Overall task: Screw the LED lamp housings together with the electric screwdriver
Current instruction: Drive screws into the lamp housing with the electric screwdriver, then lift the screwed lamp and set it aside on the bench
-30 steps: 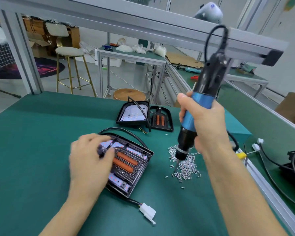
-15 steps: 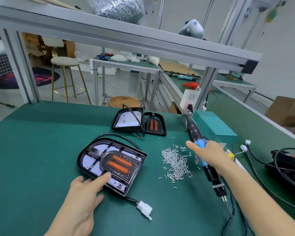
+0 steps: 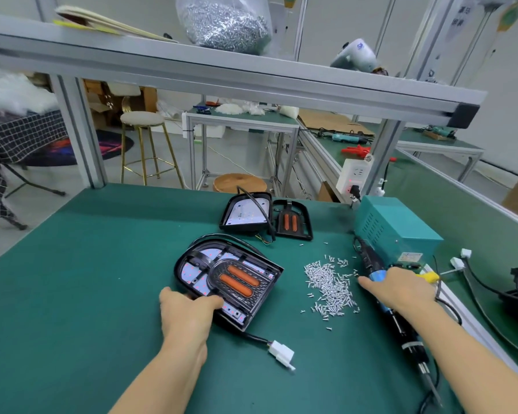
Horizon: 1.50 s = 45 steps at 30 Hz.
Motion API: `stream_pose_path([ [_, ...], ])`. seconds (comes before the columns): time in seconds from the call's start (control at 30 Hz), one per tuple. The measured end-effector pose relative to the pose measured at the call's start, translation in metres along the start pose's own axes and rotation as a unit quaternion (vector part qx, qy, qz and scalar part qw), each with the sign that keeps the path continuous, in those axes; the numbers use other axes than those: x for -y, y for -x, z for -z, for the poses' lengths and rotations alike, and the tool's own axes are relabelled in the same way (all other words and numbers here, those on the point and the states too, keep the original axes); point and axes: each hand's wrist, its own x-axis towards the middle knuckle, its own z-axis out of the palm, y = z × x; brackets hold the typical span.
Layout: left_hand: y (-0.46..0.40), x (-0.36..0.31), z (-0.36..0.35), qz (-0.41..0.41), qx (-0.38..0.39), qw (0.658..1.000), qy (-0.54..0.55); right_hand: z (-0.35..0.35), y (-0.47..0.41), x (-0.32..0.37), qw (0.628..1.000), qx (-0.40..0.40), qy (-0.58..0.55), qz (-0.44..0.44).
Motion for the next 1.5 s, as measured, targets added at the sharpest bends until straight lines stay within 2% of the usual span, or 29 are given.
stream_pose_path([
  [0.33, -0.004, 0.006, -0.001, -0.034, 0.004, 0.998, -0.044, 0.000, -0.002, -0.008, 0.999, 0.027, -0.031, 0.002],
  [0.53, -0.011, 0.011, -0.003, -0.053, -0.022, 0.998, 0.031, -0.002, 0.000, -0.017, 0.998, 0.012, -0.061, 0.006],
  [0.7, -0.009, 0.013, -0.004, -0.071, -0.022, 0.997, 0.019, 0.000, 0.009, -0.020, 0.996, 0.009, -0.088, 0.008],
  [0.77, -0.011, 0.013, -0.003, -0.070, -0.019, 0.997, 0.029, 0.013, 0.017, -0.016, 0.999, -0.024, -0.037, 0.012],
  [0.83, -0.011, 0.012, -0.002, -0.067, -0.022, 0.997, 0.032, 0.030, 0.025, -0.005, 0.994, -0.100, -0.001, 0.043],
  [0.9, -0.012, 0.012, -0.001, -0.074, -0.021, 0.997, 0.031, 0.040, 0.034, 0.015, 0.981, -0.137, -0.081, 0.114],
  [0.93, -0.012, 0.013, -0.001, -0.078, -0.020, 0.996, 0.032, 0.042, 0.041, 0.029, 0.967, -0.120, -0.161, 0.158],
  [1.0, -0.010, 0.013, -0.001, -0.085, -0.017, 0.996, 0.037, 0.040, 0.060, 0.064, 0.926, -0.031, -0.293, 0.236],
  [1.07, -0.007, 0.013, -0.002, -0.092, -0.021, 0.995, 0.039, 0.031, 0.074, 0.101, 0.897, 0.065, -0.334, 0.282],
  [1.13, -0.003, 0.012, -0.002, -0.097, -0.027, 0.994, 0.038, 0.021, 0.078, 0.133, 0.877, 0.152, -0.348, 0.294],
  [1.23, 0.001, 0.012, -0.001, -0.109, -0.035, 0.993, 0.032, 0.014, 0.076, 0.157, 0.853, 0.248, -0.387, 0.249],
  [1.33, 0.004, 0.012, -0.001, -0.108, -0.039, 0.993, 0.034, 0.010, 0.071, 0.162, 0.836, 0.284, -0.419, 0.213],
  [1.43, 0.005, 0.012, 0.000, -0.105, -0.022, 0.994, 0.031, 0.006, 0.070, 0.159, 0.825, 0.274, -0.446, 0.212],
  [1.5, 0.006, 0.011, -0.001, -0.102, -0.010, 0.994, 0.022, 0.006, 0.069, 0.159, 0.856, 0.236, -0.406, 0.215],
])
